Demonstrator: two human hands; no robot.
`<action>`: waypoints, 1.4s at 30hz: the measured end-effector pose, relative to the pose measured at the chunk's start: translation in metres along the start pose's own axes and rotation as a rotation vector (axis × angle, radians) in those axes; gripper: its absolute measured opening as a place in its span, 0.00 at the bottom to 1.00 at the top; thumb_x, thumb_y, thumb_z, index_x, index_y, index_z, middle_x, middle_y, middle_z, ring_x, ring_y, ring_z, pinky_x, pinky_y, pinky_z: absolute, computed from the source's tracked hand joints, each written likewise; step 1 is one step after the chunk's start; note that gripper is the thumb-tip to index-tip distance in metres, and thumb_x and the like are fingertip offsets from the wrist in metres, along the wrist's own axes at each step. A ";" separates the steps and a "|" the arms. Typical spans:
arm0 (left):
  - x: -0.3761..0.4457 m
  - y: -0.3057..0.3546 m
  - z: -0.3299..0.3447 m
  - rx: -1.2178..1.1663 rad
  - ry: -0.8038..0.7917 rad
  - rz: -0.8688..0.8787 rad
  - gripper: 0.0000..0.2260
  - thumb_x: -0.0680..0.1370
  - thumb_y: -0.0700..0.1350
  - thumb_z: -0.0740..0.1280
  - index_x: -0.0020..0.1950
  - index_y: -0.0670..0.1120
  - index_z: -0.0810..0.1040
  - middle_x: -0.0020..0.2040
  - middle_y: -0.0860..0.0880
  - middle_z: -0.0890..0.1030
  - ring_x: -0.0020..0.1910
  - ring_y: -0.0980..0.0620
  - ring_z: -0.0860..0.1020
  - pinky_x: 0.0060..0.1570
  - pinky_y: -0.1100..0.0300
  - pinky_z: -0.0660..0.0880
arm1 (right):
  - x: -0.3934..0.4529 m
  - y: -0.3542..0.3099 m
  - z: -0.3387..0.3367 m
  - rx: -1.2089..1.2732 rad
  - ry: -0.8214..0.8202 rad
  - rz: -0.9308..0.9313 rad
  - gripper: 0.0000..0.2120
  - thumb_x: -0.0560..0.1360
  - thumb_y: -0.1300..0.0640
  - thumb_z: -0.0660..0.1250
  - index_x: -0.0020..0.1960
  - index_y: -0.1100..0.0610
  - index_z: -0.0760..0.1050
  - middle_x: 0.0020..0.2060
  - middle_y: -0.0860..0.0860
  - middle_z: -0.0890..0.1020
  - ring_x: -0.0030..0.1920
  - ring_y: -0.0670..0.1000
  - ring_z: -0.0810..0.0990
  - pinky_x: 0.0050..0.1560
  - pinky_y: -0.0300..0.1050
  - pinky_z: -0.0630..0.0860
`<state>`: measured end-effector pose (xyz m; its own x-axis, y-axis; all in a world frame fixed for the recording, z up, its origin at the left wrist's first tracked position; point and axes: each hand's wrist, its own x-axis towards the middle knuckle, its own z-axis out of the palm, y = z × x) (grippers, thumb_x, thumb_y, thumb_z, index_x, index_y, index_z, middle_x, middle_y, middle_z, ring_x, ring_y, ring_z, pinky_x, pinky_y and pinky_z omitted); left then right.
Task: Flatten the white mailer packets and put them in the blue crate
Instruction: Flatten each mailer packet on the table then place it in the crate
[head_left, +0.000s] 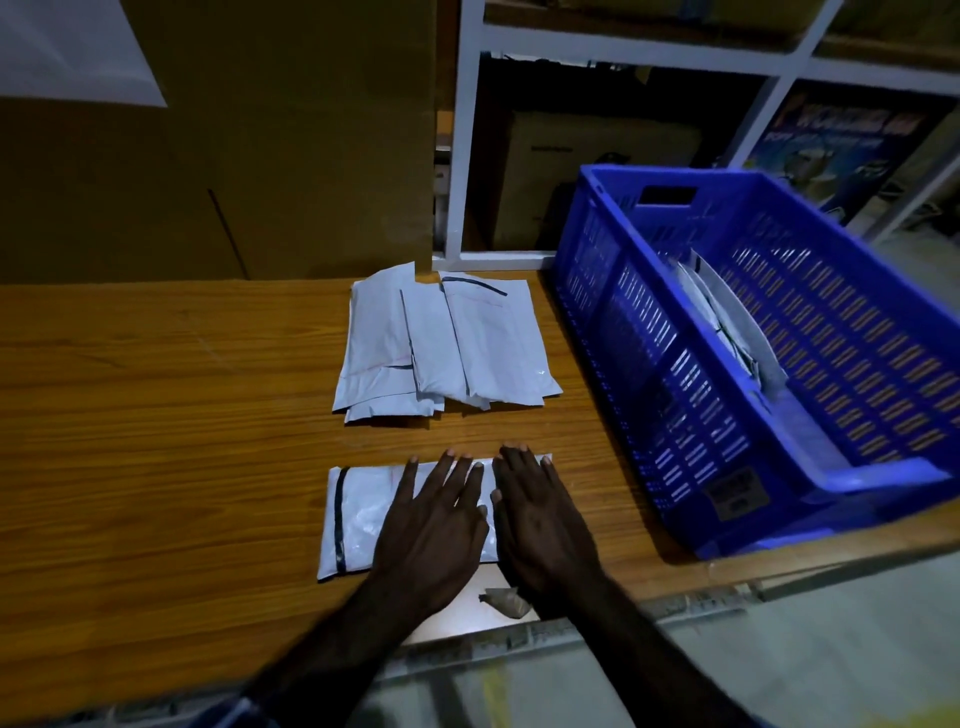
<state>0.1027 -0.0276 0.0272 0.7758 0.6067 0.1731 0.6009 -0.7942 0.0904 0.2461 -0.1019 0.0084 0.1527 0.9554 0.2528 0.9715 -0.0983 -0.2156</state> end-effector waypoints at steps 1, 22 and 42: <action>-0.001 0.000 0.002 -0.004 0.006 0.000 0.23 0.80 0.51 0.52 0.67 0.42 0.77 0.67 0.44 0.77 0.70 0.45 0.71 0.67 0.39 0.60 | -0.002 0.001 0.003 -0.003 0.004 0.000 0.22 0.84 0.55 0.50 0.71 0.66 0.70 0.72 0.61 0.69 0.75 0.58 0.65 0.75 0.55 0.58; -0.014 -0.034 -0.013 0.023 0.020 -0.132 0.24 0.81 0.51 0.50 0.68 0.42 0.76 0.67 0.45 0.77 0.71 0.44 0.70 0.69 0.41 0.58 | 0.022 -0.027 -0.001 0.021 -0.035 -0.035 0.31 0.84 0.50 0.38 0.69 0.67 0.72 0.70 0.63 0.72 0.72 0.60 0.69 0.73 0.57 0.56; -0.026 -0.052 -0.002 -0.138 0.048 -0.150 0.26 0.84 0.53 0.44 0.75 0.43 0.67 0.75 0.46 0.67 0.76 0.49 0.61 0.74 0.49 0.50 | 0.017 -0.047 0.013 0.051 0.078 -0.138 0.23 0.84 0.55 0.51 0.71 0.68 0.70 0.72 0.63 0.70 0.74 0.59 0.67 0.72 0.61 0.64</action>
<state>0.0512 -0.0021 0.0199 0.6674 0.7191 0.1935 0.6748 -0.6939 0.2514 0.2007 -0.0774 0.0111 0.0338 0.9342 0.3550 0.9740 0.0488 -0.2211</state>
